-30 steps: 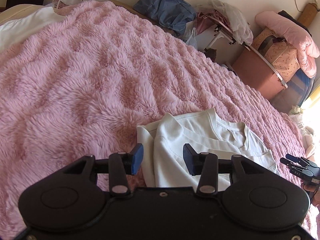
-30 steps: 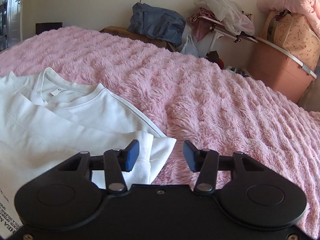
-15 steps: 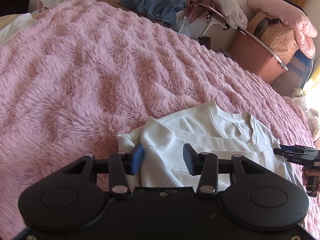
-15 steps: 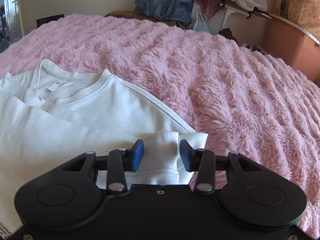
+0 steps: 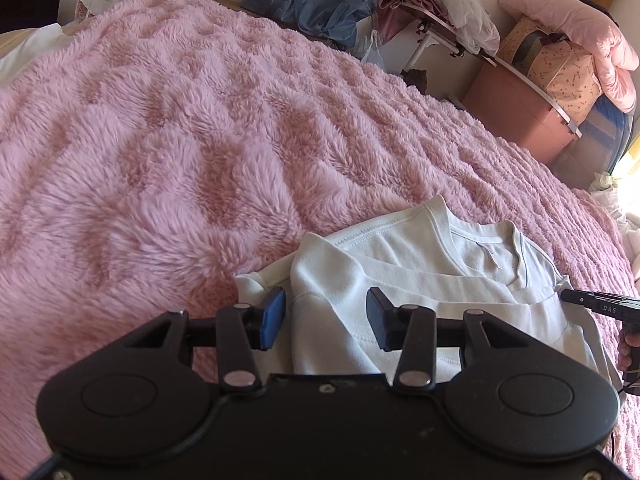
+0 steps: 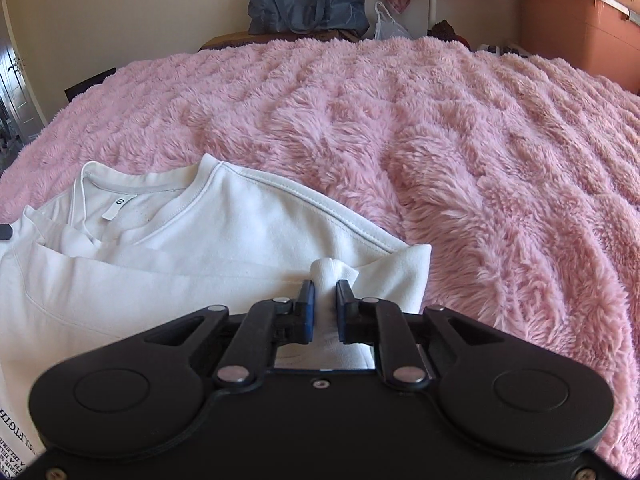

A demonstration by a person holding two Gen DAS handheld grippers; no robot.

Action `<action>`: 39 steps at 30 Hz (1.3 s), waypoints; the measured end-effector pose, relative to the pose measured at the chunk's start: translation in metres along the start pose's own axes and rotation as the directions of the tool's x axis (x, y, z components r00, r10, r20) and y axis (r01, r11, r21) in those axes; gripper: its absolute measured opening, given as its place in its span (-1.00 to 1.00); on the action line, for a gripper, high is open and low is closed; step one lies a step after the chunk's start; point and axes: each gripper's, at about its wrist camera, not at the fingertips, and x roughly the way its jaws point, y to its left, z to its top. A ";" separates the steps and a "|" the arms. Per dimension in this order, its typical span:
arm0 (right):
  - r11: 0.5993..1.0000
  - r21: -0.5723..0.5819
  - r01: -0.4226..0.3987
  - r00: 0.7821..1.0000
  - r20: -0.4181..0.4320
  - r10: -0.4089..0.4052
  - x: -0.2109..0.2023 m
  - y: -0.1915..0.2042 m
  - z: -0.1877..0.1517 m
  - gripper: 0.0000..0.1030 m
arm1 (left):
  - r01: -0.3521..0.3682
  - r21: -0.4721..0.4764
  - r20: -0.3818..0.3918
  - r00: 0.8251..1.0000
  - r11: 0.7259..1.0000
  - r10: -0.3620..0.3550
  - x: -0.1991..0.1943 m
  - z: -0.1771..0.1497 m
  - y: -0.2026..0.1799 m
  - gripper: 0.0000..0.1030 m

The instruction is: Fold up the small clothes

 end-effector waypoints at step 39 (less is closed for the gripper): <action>0.976 0.126 -0.180 0.965 0.215 0.150 -0.121 -0.040 -0.054 0.10 | 0.075 -0.123 0.158 0.986 0.990 -0.055 -0.126 -0.107 0.000 -0.06</action>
